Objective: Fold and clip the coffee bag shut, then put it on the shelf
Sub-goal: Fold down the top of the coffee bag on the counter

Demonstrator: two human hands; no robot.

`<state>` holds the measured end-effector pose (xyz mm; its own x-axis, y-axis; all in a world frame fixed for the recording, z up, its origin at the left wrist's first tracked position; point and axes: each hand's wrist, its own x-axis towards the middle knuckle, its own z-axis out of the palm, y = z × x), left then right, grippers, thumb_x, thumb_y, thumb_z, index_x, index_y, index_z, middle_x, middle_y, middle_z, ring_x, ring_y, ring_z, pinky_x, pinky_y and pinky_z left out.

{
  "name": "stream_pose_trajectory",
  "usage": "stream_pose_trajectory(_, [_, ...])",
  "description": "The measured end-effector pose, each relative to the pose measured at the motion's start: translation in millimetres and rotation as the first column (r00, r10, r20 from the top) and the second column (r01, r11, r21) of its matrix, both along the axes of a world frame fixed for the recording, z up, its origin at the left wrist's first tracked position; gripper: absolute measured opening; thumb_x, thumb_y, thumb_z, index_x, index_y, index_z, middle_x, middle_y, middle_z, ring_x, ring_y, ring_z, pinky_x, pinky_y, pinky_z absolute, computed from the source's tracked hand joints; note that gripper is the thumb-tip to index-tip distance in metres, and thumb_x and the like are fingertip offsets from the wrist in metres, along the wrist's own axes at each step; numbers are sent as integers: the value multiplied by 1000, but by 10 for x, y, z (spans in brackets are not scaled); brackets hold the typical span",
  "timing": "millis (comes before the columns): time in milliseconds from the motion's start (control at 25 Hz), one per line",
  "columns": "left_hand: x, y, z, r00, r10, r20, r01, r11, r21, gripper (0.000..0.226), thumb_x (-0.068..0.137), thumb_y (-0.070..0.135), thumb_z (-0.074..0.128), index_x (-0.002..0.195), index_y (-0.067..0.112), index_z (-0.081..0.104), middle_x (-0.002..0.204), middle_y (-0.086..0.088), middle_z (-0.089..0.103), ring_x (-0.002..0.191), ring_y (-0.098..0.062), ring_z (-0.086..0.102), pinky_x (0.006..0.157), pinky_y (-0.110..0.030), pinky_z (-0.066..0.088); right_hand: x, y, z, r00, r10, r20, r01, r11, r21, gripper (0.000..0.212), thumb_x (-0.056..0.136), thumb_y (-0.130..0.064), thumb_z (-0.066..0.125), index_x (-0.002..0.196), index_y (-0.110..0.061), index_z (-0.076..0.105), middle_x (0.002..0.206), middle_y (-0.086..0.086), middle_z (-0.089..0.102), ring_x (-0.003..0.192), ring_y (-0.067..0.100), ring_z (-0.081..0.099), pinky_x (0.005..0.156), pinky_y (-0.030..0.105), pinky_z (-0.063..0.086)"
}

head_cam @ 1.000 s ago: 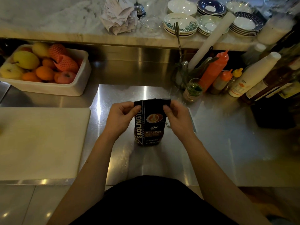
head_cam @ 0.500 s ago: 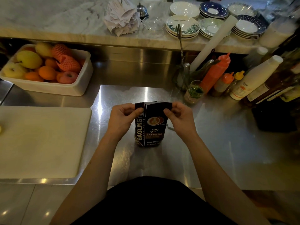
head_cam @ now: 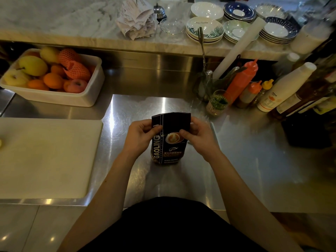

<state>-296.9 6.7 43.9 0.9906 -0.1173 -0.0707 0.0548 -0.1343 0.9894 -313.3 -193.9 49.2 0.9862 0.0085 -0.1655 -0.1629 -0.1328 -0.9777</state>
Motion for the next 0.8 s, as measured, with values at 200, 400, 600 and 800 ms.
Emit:
stream_pose_trajectory(200, [27, 68, -12, 992, -127, -5, 127, 991, 52, 35, 84, -4, 66, 96, 28, 73, 90, 12, 77, 94, -9, 73, 83, -21, 56, 0, -40, -83, 995, -99, 19, 101, 991, -88, 24, 81, 13, 61, 95, -5, 68, 88, 6, 73, 86, 13, 72, 78, 30, 59])
stream_pose_trajectory(400, [29, 68, -81, 998, -68, -10, 69, 991, 117, 42, 88, -12, 52, 88, 23, 75, 90, 5, 75, 90, -7, 72, 81, -19, 55, 1, -78, -104, 994, -105, -6, 105, 994, -13, 46, 76, 28, 43, 75, -10, 69, 90, 6, 73, 86, 8, 72, 81, 26, 59])
stream_pose_trajectory(600, [-4, 66, -108, 998, -32, -61, 34, 999, 37, 45, 91, -12, 46, 86, 22, 74, 81, 17, 76, 87, -3, 72, 77, -17, 54, -62, -102, -153, 997, -76, 15, 76, 996, -43, 37, 81, 22, 51, 69, -10, 65, 83, 12, 69, 73, 0, 68, 72, 15, 54])
stream_pose_trajectory(800, [52, 84, -64, 990, -100, -96, 104, 994, 37, 43, 93, -8, 39, 87, 16, 74, 89, 0, 75, 88, -9, 71, 81, -22, 55, -47, -125, -221, 996, -79, 46, 83, 994, -78, 40, 83, 17, 56, 66, -18, 67, 83, 12, 69, 79, 13, 69, 76, 19, 55])
